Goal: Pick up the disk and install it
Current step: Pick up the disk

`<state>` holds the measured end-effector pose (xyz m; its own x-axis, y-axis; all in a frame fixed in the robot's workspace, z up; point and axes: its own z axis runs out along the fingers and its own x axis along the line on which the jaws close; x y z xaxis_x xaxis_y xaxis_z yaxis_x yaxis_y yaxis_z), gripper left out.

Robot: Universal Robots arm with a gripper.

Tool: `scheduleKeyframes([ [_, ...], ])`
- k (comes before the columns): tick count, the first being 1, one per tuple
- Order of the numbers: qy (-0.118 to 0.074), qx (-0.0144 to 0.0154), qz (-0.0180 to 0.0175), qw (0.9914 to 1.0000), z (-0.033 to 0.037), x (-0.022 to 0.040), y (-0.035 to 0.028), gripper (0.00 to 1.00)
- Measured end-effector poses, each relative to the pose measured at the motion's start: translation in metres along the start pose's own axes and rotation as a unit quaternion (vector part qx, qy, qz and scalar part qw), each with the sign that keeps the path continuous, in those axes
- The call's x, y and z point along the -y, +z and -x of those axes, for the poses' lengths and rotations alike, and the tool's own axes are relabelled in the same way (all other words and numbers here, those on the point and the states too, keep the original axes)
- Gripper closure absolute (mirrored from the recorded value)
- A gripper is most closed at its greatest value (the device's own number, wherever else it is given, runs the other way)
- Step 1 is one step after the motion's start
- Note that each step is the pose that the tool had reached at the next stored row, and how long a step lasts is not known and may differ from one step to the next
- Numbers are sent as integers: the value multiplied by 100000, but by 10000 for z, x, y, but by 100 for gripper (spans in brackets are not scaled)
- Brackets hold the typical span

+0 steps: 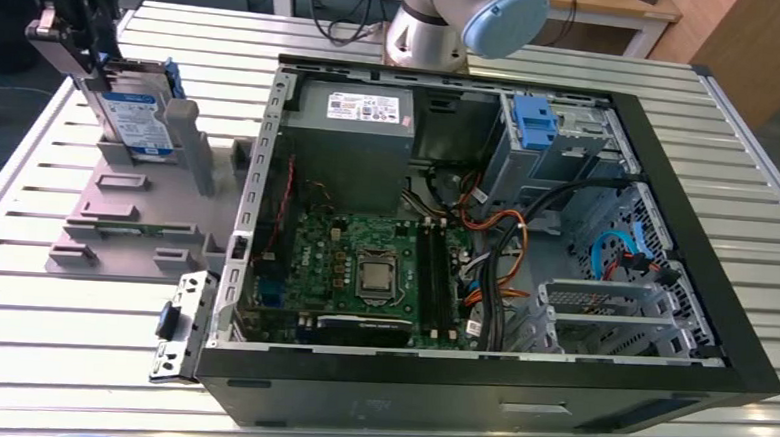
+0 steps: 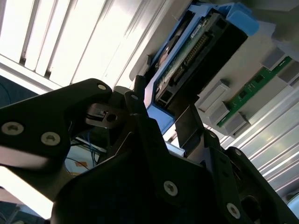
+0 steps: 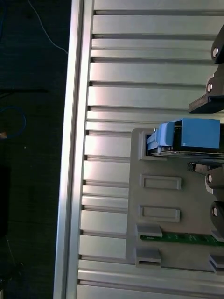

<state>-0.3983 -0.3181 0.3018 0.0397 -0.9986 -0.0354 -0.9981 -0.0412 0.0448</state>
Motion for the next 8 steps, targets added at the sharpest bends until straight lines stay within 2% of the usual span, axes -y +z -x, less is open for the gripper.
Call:
scheduleKeyframes([
  [8,-126,-5,-1,100000,-3,4,94,47],
])
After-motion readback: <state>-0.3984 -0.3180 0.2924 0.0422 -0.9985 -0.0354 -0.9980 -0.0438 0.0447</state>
